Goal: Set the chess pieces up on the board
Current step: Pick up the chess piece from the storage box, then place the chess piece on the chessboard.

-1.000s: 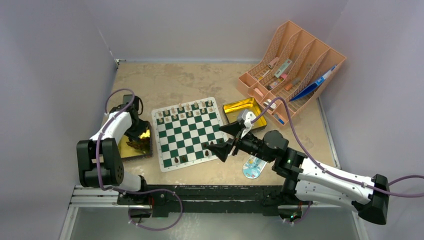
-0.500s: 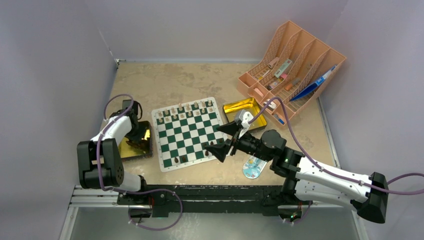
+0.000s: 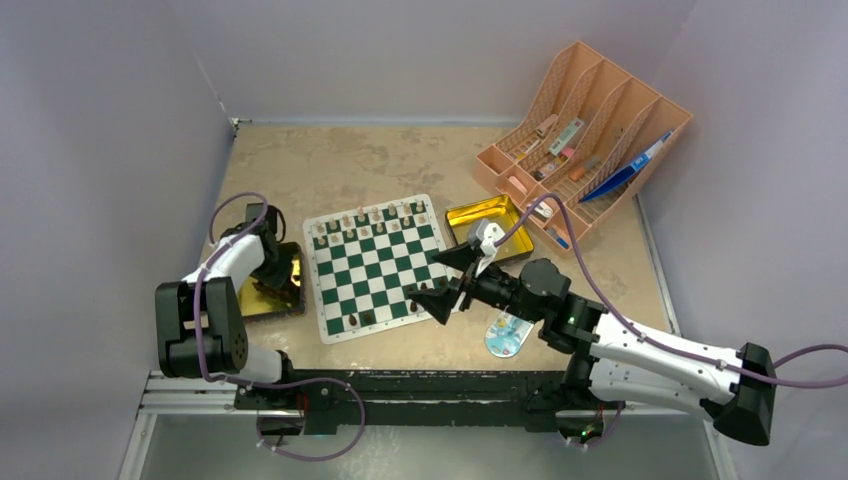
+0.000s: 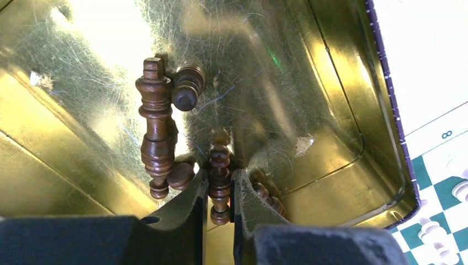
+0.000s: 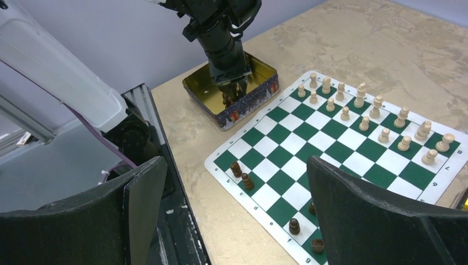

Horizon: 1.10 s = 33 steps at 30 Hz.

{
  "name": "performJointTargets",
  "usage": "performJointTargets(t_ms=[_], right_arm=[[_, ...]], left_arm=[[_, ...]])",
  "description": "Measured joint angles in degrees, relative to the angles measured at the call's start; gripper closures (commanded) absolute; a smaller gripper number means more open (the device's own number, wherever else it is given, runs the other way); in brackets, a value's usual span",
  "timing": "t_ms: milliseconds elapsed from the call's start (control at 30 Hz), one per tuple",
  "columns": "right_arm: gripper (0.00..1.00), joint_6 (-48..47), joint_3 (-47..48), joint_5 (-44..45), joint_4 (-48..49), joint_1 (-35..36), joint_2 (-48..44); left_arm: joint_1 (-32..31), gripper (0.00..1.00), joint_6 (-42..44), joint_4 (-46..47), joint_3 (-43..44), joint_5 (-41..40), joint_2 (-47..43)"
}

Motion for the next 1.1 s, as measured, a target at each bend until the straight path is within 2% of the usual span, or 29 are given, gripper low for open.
performJointTargets(t_ms=[133, 500, 633, 833, 933, 1033, 1100], right_arm=[[0.01, 0.55, 0.00, 1.14, 0.02, 0.00, -0.92], [0.01, 3.58, 0.15, 11.82, 0.66, 0.00, -2.84], [0.02, 2.36, 1.29, 14.14, 0.98, -0.02, -1.57], [0.19, -3.96, 0.20, 13.64, 10.19, -0.02, -1.22], [0.25, -10.91, -0.20, 11.10, 16.83, -0.04, 2.05], [0.35, -18.99, -0.20, 6.29, 21.07, -0.02, 7.34], [0.36, -24.06, -0.20, 2.89, 22.45, 0.17, 10.45]], left_arm=[[0.00, 1.00, -0.33, -1.07, 0.04, 0.02, -1.09], [0.00, 1.00, -0.20, -6.43, 4.55, 1.07, -15.74], [0.00, 1.00, -0.04, -8.68, 6.86, 3.78, -17.68], [0.00, 1.00, 0.83, -11.39, 8.55, 10.36, -19.69], [0.02, 1.00, 1.42, -11.65, 8.52, 15.10, -22.32], [0.02, 1.00, 2.32, -11.41, 8.50, 19.93, -24.44], [0.02, 1.00, 2.73, -11.15, 8.39, 23.19, -25.22]])
